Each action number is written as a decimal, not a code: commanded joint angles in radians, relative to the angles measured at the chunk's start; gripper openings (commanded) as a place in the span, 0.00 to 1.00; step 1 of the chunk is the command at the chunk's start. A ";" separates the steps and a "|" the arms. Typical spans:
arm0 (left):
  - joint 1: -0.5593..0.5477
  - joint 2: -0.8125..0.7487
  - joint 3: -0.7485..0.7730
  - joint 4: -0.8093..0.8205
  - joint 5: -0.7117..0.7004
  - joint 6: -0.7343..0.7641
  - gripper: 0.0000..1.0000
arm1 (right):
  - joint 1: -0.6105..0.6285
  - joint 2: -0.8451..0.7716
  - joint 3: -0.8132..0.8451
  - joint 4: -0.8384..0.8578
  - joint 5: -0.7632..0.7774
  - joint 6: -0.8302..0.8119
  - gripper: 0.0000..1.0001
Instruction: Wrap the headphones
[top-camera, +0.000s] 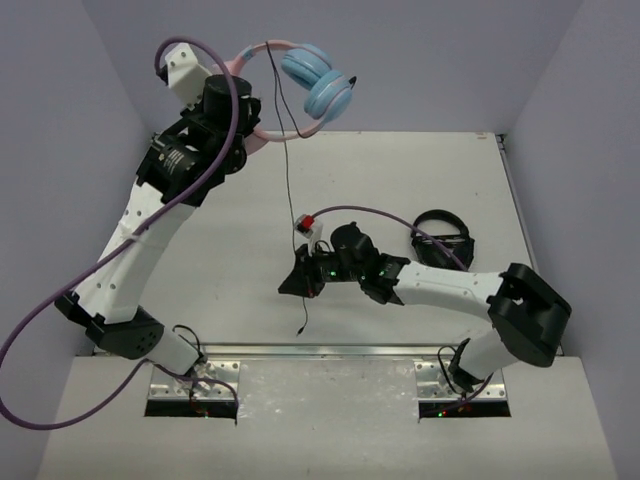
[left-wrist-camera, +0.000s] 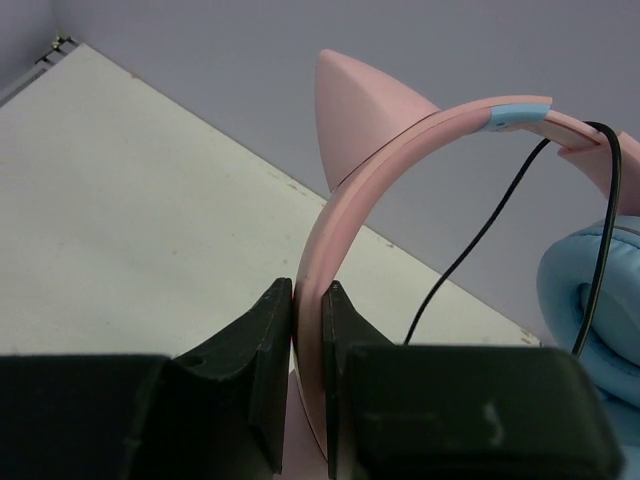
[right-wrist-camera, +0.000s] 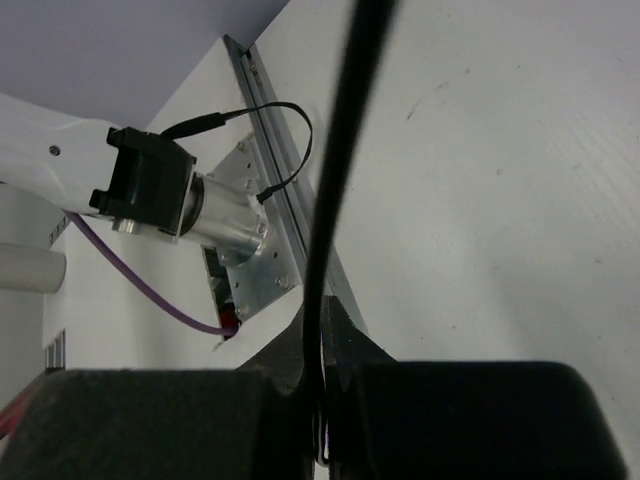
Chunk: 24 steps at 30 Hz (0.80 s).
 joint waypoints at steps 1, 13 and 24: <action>0.014 -0.001 0.004 0.180 -0.082 0.025 0.00 | 0.030 -0.123 -0.034 -0.027 0.079 -0.032 0.01; 0.074 -0.005 -0.261 0.265 -0.051 0.026 0.00 | 0.055 -0.366 0.180 -0.515 0.283 -0.239 0.01; 0.201 0.052 -0.169 0.162 0.162 -0.149 0.00 | 0.055 -0.338 0.194 -0.630 0.202 -0.253 0.01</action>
